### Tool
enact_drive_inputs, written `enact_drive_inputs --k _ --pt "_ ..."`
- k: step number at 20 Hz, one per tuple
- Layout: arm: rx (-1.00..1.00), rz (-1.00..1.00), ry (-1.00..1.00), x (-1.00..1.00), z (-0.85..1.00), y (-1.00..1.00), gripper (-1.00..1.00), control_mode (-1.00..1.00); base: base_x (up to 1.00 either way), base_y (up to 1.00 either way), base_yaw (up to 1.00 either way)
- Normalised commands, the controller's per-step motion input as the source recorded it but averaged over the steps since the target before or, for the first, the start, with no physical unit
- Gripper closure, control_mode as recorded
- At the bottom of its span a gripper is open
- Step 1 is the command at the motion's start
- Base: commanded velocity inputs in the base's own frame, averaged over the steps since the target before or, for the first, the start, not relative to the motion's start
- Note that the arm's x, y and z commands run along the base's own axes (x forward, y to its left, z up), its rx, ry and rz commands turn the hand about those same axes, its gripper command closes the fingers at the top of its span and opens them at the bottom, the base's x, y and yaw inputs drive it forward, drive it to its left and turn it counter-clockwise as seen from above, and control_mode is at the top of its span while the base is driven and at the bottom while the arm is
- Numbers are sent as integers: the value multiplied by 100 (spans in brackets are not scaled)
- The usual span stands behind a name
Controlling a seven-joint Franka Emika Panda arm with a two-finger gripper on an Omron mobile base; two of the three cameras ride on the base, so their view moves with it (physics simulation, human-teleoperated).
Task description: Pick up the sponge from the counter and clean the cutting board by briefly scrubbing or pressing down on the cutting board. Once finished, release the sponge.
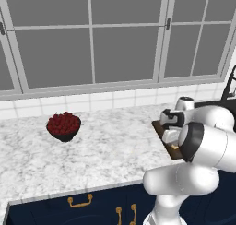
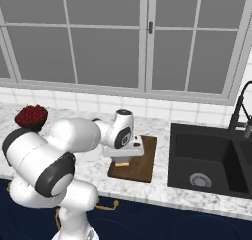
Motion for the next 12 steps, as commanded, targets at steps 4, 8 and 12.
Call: enact_drive_inputs --k 4,8,12 --pt "4 0 -12 23 0 -1 100 -100 0 0 0" --pt "3 -1 -20 34 0 0 100 -100 0 0 0" --pt "0 -4 -2 51 0 0 100 -100 0 0 0"
